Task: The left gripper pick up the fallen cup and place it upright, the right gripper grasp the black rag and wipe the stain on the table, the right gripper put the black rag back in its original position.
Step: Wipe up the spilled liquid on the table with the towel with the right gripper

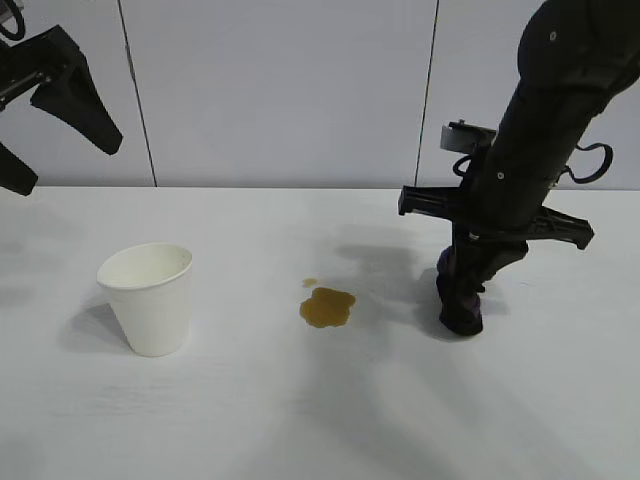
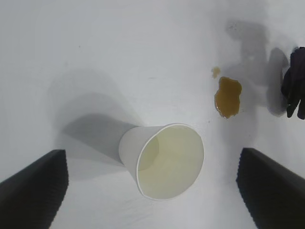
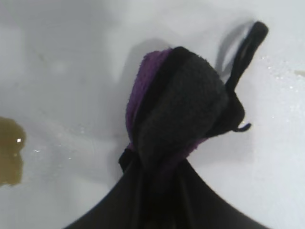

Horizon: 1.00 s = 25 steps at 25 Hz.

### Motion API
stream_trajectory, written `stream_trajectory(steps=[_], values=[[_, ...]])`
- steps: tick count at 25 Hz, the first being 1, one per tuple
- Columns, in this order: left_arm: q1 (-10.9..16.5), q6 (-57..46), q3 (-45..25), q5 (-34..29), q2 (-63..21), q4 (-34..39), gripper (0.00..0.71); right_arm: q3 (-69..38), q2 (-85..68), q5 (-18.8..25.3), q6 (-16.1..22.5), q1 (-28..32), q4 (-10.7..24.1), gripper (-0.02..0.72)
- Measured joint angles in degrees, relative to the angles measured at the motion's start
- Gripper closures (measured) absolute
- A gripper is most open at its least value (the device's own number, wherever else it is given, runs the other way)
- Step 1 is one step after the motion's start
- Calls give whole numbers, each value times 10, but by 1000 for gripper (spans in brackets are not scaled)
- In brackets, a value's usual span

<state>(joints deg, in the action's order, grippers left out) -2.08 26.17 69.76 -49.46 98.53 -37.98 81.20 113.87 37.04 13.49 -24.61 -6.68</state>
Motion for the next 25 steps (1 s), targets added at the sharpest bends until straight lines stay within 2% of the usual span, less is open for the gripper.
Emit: stream_trajectory(steps=[6,11,13,20,22,25], values=[[0,0,0,0,0,0,17,60,73,-8,0,-53,15,615],[0,0,0,0,0,0,17,74,128,-11,-6,-68,20,615],[0,0,0,0,0,0,17,76,129,-11,-1,-68,33,615],[0,0,0,-1,0,0,17,79,129,13,78,-54,161,615],[0,0,0,-1,0,0,17,79,128,21,82,-40,182,615],[0,0,0,-1,0,0,17,79,128,29,84,-13,193,615]])
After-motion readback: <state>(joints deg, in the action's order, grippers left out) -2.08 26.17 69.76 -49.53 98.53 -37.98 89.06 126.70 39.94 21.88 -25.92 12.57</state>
